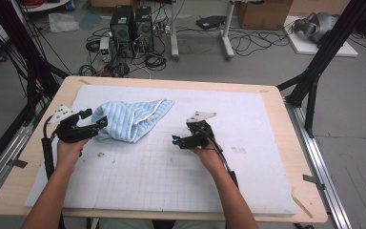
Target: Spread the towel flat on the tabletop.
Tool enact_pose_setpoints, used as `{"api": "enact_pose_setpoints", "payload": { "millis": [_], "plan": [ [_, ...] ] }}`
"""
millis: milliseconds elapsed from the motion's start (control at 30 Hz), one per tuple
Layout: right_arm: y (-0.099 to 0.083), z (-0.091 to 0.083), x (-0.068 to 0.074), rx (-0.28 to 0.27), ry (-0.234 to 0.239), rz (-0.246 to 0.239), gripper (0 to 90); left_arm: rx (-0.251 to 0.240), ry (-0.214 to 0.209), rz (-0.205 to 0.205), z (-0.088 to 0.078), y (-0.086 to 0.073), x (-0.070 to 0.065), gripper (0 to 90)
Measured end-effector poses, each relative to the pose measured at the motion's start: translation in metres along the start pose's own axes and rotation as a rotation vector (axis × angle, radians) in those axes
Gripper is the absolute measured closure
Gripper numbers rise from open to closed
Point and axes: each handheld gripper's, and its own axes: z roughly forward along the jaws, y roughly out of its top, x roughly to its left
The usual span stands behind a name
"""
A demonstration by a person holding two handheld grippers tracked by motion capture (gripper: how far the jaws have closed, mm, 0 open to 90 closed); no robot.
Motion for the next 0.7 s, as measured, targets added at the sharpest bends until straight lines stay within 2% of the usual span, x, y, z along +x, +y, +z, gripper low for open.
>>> {"api": "enact_pose_setpoints", "payload": {
  "millis": [67, 300, 333, 400, 467, 500, 533, 567, 633, 667, 700],
  "plan": [
    [0.01, 0.017, 0.002, 0.017, 0.014, -0.023, 20.5, -0.001, 0.003, -0.003, 0.0, 0.0, 0.0, 21.7],
    [0.044, 0.07, 0.008, 0.052, 0.045, -0.046, 25.2, -0.008, 0.009, -0.019, -0.003, -0.001, 0.005, 22.4],
    [0.044, 0.07, 0.008, 0.052, 0.045, -0.046, 25.2, -0.006, 0.011, -0.02, -0.003, -0.001, 0.006, 22.4],
    [0.05, 0.081, 0.01, 0.064, 0.042, -0.055, 25.3, -0.003, 0.011, -0.023, -0.003, -0.002, 0.006, 22.4],
    [0.055, 0.09, 0.012, 0.069, 0.05, -0.042, 25.3, 0.001, 0.008, -0.022, -0.003, -0.002, 0.006, 22.5],
    [0.059, 0.101, 0.015, 0.081, 0.044, -0.047, 26.7, 0.002, 0.009, -0.021, -0.003, -0.003, 0.006, 22.7],
    [0.059, 0.101, 0.015, 0.081, 0.044, -0.047, 26.7, 0.002, 0.01, -0.023, -0.003, -0.003, 0.006, 22.7],
    [0.06, 0.106, 0.016, 0.088, 0.046, -0.05, 28.9, 0.003, 0.009, -0.023, -0.003, -0.003, 0.007, 22.7],
    [0.06, 0.115, 0.02, 0.128, 0.03, -0.087, 40.9, -0.001, 0.016, -0.03, -0.003, -0.003, 0.008, 22.8],
    [0.059, 0.118, 0.021, 0.129, 0.028, -0.094, 43.0, 0.001, 0.016, -0.032, -0.004, -0.004, 0.008, 22.8],
    [0.058, 0.118, 0.02, 0.127, 0.031, -0.072, 46.6, 0.0, 0.019, -0.034, -0.004, -0.004, 0.009, 22.8]
  ]
}}
